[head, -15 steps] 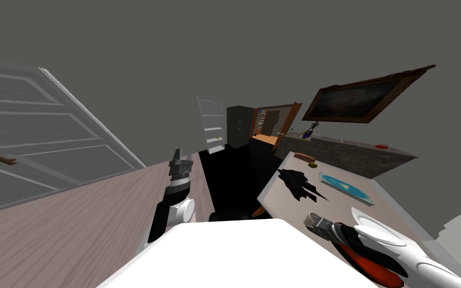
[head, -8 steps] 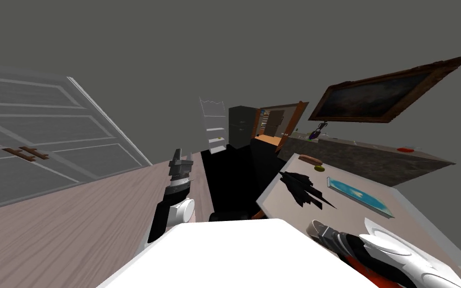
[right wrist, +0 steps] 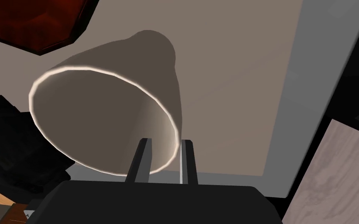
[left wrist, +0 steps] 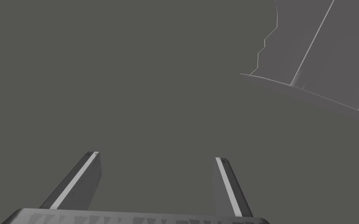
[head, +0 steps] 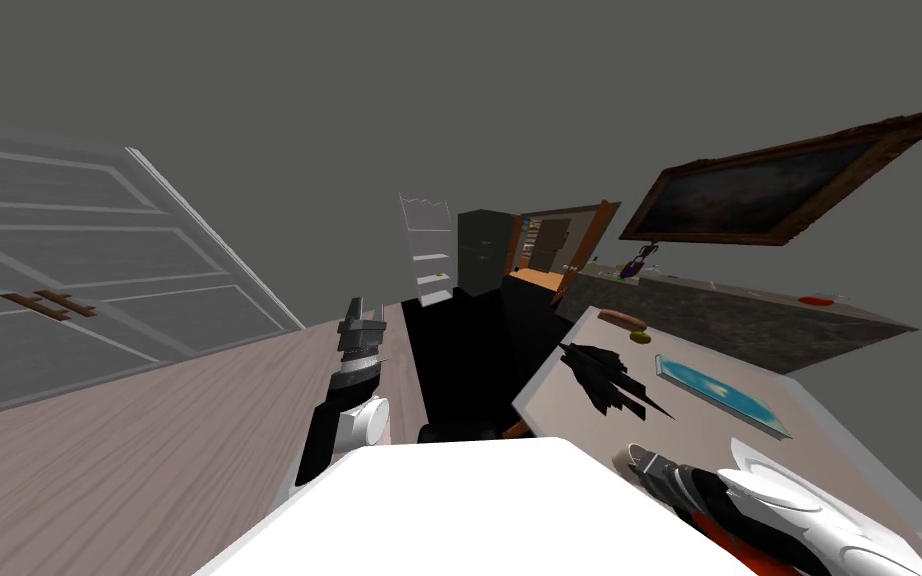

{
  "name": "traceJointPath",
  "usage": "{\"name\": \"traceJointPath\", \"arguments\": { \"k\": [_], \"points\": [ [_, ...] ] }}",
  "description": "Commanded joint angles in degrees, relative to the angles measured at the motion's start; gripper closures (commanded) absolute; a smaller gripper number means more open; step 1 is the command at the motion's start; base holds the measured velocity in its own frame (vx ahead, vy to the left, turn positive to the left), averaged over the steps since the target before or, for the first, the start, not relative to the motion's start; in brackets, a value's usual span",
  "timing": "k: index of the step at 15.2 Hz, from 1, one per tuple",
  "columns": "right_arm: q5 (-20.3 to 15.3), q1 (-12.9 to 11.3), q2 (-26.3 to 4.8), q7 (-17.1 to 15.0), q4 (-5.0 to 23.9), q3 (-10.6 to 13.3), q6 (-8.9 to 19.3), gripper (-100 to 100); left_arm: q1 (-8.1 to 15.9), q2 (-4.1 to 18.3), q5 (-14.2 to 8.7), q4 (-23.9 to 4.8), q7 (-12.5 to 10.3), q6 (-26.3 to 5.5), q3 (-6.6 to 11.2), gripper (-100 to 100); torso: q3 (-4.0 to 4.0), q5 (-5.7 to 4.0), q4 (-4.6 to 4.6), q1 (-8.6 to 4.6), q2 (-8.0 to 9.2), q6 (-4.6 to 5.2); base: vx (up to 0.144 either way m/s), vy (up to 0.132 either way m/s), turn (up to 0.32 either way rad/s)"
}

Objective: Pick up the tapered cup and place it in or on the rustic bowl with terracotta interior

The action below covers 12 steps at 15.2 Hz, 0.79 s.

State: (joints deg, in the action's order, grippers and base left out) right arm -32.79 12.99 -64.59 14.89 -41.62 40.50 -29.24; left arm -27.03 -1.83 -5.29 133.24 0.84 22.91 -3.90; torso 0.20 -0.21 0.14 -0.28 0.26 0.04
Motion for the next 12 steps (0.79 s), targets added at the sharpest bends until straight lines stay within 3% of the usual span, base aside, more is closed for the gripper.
{"name": "traceJointPath", "arguments": {
  "k": [1,2,3,12],
  "points": [
    [0.1,0.2,-1.7,-0.3,-0.8,0.2,-1.3,100,0.0,0.0,0.0,0.0,0.0,0.0,0.0,0,0.0,0.0,0.0,0.0,0.0,0.0,-0.011,0.049,-0.112],
    [0.1,0.0,-0.8,-0.1,-0.3,0.1,-0.6,100,0.0,0.0,0.0,0.0,0.0,0.0,0.0,0,0.02,0.02,0.0,0.06,0.05,0.0,-0.007,0.03,-0.049],
    [0.0,0.3,-3.1,-0.9,-0.6,0.8,-1.9,100,0.0,0.0,0.0,0.0,0.0,0.0,0.0,0,0.03,-0.02,0.0,0.05,0.05,-0.03,-0.005,0.011,0.001],
    [-0.3,1.9,-10.4,-3.5,-1.4,3.5,-5.9,100,0.0,0.0,0.0,0.0,0.0,0.0,0.0,0,-0.02,-0.12,-0.15,-0.51,0.11,0.13,-0.007,-0.011,0.002]
  ]
}}
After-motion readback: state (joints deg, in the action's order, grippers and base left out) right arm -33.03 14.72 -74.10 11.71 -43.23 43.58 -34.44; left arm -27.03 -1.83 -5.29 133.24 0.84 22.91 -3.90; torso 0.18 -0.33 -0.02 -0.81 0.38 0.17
